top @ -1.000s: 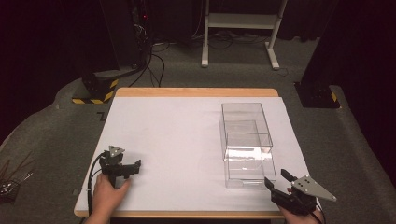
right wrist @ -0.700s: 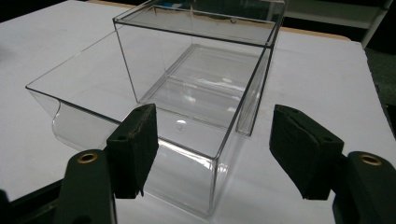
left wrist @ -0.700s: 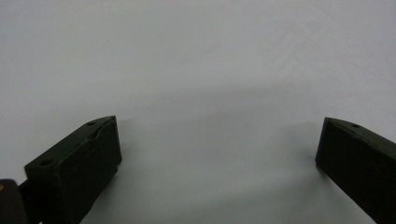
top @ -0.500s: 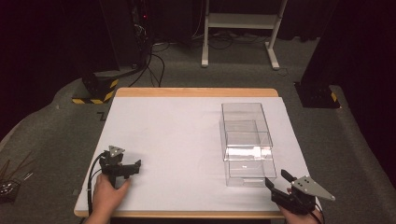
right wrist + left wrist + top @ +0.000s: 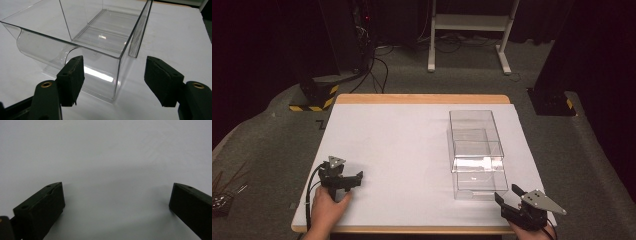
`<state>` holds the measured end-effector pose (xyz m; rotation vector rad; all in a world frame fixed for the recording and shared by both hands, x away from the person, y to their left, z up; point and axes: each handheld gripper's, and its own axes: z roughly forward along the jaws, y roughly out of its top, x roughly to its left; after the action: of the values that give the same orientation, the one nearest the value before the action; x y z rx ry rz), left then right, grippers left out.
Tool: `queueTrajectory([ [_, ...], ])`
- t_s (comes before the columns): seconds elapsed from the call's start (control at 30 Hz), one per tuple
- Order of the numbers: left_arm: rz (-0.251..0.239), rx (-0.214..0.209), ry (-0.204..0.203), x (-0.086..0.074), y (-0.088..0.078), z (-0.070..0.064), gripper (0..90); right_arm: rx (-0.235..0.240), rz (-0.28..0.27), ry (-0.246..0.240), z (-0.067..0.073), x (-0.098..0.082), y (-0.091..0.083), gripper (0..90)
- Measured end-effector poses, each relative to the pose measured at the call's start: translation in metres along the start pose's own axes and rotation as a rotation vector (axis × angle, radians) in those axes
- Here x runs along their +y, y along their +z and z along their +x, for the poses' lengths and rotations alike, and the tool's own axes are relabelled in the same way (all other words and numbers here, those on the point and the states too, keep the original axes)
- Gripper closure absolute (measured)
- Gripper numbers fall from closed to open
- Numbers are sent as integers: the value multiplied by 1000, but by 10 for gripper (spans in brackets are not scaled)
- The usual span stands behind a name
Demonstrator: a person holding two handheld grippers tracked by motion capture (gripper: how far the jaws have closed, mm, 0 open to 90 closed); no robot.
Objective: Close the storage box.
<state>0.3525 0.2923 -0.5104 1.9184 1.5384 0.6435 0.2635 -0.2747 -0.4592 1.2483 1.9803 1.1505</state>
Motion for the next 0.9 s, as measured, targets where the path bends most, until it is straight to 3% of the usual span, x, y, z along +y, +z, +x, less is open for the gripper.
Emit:
queueTrajectory([
  [0.47, 0, 0, 0, 0, 0, 0, 3, -25, 0, 12, -8, 3, 5, 328],
  [0.9, 0, 0, 0, 0, 0, 0, 3, -17, 7, 2, -10, 10, 13, 324],
])
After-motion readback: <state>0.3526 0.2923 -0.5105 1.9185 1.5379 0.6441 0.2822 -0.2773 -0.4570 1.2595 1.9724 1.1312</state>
